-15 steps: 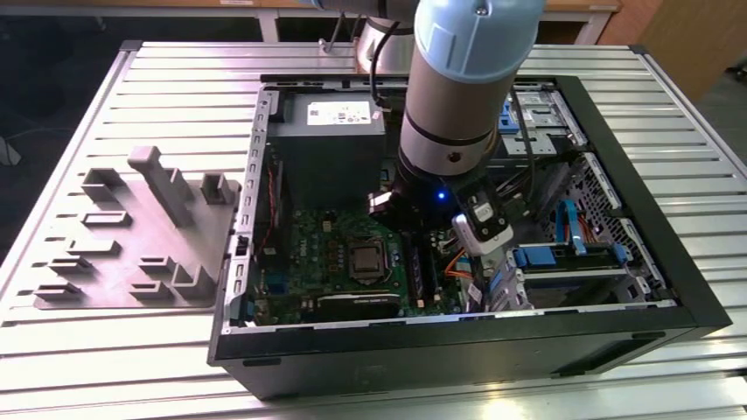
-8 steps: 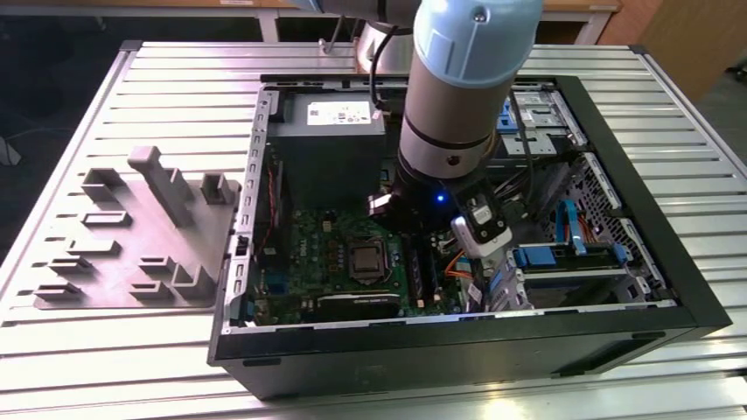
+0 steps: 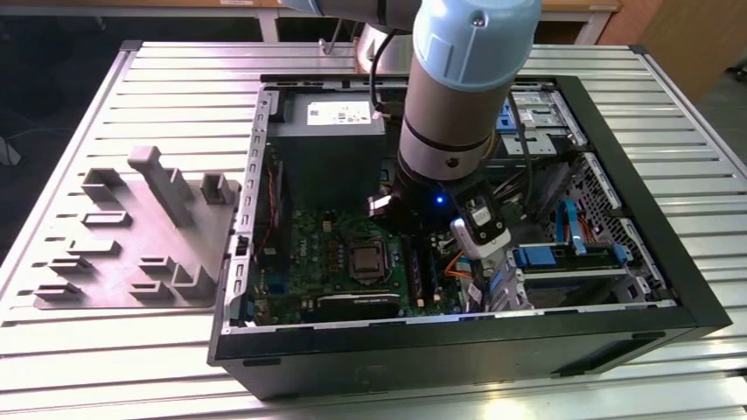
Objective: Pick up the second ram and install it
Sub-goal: 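Insert the second ram into the second slot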
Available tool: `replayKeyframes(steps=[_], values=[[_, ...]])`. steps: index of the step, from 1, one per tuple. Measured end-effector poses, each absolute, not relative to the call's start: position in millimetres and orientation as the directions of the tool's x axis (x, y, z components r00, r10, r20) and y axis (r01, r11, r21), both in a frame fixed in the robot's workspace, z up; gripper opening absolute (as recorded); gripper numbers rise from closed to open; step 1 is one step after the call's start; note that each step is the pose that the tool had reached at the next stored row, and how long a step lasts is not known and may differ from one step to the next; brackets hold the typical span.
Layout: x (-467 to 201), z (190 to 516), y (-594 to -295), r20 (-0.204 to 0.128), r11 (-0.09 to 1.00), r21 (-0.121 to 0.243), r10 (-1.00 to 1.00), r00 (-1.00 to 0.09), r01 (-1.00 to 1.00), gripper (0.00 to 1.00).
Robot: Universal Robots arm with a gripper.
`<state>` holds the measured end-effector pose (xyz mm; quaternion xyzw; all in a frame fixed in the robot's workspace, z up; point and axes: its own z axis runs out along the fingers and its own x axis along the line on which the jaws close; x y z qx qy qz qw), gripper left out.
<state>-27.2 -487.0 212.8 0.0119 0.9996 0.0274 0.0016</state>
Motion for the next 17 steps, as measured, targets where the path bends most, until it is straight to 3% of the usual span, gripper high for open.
replayKeyframes(steps=[10, 11, 17], values=[[-27.2, 212.2, -487.0, -0.003, 0.998, 0.056, 0.024, -1.0, 0.024, 0.12], [-27.2, 212.2, -487.0, -0.003, 0.998, 0.056, 0.024, -1.0, 0.024, 0.18], [-27.2, 219.3, -487.0, -0.003, 0.998, 0.055, 0.024, -1.0, 0.024, 0.18]])
